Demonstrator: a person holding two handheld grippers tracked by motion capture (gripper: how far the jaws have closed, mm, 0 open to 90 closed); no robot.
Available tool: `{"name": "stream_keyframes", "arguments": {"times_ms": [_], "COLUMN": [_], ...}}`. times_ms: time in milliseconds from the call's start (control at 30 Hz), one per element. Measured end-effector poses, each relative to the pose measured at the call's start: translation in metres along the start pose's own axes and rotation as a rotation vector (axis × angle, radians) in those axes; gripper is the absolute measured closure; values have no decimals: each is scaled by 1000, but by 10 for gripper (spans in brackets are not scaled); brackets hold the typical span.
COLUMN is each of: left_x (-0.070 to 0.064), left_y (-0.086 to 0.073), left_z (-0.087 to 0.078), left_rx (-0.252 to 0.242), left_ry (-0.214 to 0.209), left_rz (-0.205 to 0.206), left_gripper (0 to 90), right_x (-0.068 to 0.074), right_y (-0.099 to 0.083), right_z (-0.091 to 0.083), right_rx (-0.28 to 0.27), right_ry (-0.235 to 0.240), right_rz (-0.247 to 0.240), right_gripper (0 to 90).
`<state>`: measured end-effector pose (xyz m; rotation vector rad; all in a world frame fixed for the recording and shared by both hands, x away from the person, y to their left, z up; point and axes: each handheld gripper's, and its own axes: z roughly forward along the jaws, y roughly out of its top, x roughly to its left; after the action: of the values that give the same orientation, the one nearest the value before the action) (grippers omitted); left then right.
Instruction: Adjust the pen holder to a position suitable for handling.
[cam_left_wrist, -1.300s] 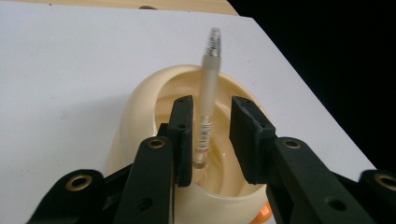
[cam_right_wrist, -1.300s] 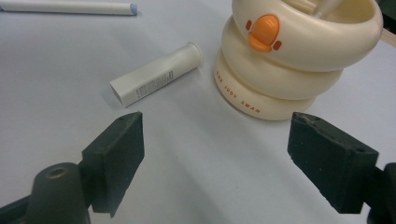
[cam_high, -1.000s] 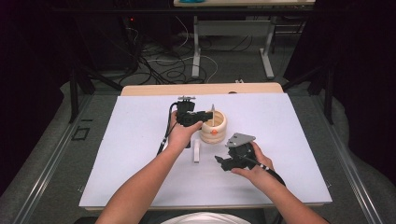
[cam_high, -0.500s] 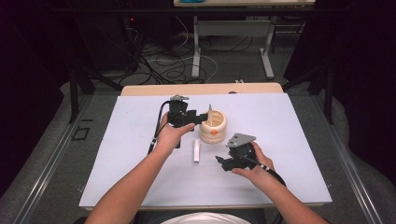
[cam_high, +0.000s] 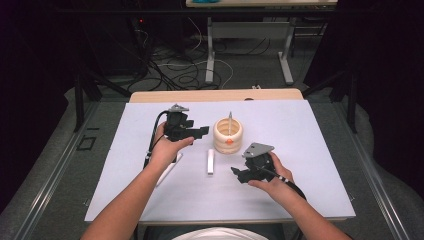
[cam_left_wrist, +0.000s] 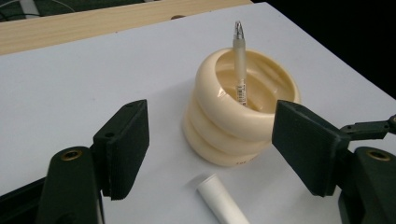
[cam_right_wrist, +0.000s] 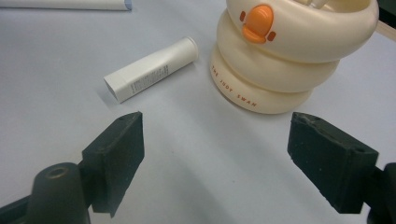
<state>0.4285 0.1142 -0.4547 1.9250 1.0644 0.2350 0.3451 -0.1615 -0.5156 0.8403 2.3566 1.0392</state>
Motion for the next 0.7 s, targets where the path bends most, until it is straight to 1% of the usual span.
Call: {"name": "stream_keyframes", "arguments": {"times_ms": [33, 100, 167, 200, 233, 267, 300, 333, 400, 467, 500, 567, 633, 700], "left_x": [2, 5, 8, 9, 10, 12, 13, 14, 17, 20, 22, 25, 27, 29], "left_y": [-1, -4, -7, -8, -10, -12, -14, -16, -21, -26, -29, -34, -39, -45], "left_z": [-2, -5, -9, -11, -14, -16, -18, -20, -22, -24, -25, -28, -31, -33], "left_rx": [1, 25, 34, 38, 47, 54, 59, 65, 81, 100, 101, 118, 131, 135], "left_ry": [-2, 2, 16, 25, 34, 40, 46, 46, 48, 55, 62, 71, 81, 78], "left_rz": [-1, -6, 6, -6, -20, -21, -34, -46, -50, -33, -29, -15, 4, 5], "left_gripper": [276, 274, 275, 278, 284, 288, 302, 314, 320, 331, 332, 332, 330, 330], "right_x": [0, 0, 0, 0, -1, -1, -1, 0, -1, 0, 0, 0, 0, 0], "right_y": [0, 0, 0, -1, -1, -1, -1, -1, -1, -1, -1, -1, -1, -1], "right_z": [0, -1, -1, -1, -1, 0, 0, -1, 0, 0, 0, 1, 1, 2], "right_rx": [3, 1, 9, -2, -1, -4, -3, 3, 2, -5, -5, -5, 8, 13], "right_ry": [0, -2, 0, -2, 0, -3, -3, 2, 1, -1, -3, 3, 11, 14], "right_rz": [7, 1, 7, 9, 8, 9, 13, 20, 9, 8, 8, 7, 13, 14], "right_gripper": [184, 184, 184, 184, 184, 184, 184, 184, 184, 184, 184, 185, 186, 188]}}
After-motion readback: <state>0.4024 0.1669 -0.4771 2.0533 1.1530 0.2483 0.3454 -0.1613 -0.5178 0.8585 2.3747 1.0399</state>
